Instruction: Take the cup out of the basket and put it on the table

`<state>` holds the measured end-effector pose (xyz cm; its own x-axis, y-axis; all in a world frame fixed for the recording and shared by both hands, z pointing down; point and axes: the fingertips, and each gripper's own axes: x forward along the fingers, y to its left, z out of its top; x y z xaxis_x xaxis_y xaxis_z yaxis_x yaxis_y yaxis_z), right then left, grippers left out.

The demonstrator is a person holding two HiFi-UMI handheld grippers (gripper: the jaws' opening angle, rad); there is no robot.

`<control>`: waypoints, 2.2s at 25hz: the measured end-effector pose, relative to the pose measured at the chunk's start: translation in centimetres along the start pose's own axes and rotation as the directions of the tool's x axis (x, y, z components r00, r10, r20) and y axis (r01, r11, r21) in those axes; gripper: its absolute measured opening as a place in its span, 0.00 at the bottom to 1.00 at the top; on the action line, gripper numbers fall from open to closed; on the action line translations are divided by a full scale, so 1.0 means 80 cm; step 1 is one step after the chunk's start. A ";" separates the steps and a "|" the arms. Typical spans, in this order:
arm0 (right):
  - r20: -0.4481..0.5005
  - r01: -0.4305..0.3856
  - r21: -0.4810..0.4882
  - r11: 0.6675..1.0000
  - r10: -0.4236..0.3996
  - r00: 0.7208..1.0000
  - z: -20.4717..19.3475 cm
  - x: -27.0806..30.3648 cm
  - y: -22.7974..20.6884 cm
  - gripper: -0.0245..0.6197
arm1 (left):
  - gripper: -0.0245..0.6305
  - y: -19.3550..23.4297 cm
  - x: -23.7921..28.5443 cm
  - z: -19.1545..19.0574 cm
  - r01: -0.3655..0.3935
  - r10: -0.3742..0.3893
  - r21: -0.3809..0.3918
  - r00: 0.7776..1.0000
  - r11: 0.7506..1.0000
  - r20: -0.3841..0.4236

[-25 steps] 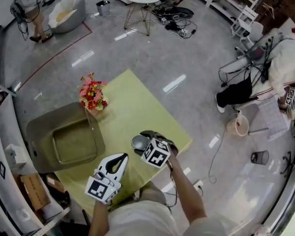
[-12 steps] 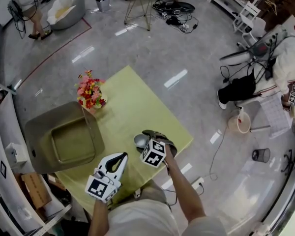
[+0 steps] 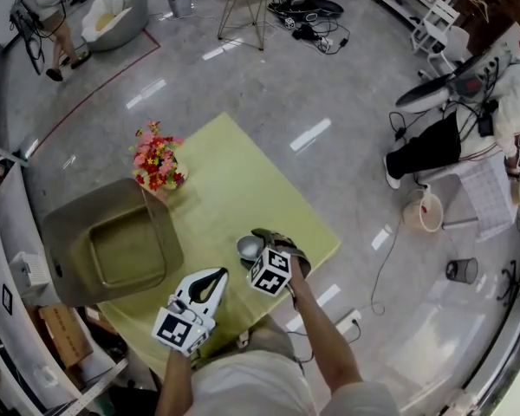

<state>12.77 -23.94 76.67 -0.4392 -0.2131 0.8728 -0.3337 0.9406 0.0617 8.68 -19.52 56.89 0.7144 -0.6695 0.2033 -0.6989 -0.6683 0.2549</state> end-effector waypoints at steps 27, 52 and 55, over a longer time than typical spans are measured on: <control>0.312 0.022 0.275 0.961 -0.111 0.944 0.025 -0.127 -0.006 0.65 | 0.05 0.002 -0.015 0.018 -0.028 0.028 0.020 0.999 0.999 0.023; 0.612 -0.119 0.375 0.919 -0.149 0.777 0.053 -0.240 0.030 0.05 | 0.05 -0.046 0.002 0.025 -0.027 0.027 0.042 1.000 0.999 -0.004; 0.608 -0.112 0.379 0.919 -0.156 0.778 0.052 -0.240 0.031 0.05 | 0.05 -0.046 0.000 0.024 -0.018 0.018 0.037 1.000 0.999 0.000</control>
<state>16.87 -18.62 58.04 -0.7972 -0.4729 0.3752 -0.5733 0.7879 -0.2249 11.21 -17.65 54.17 0.7016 -0.6815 0.2080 -0.7125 -0.6675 0.2163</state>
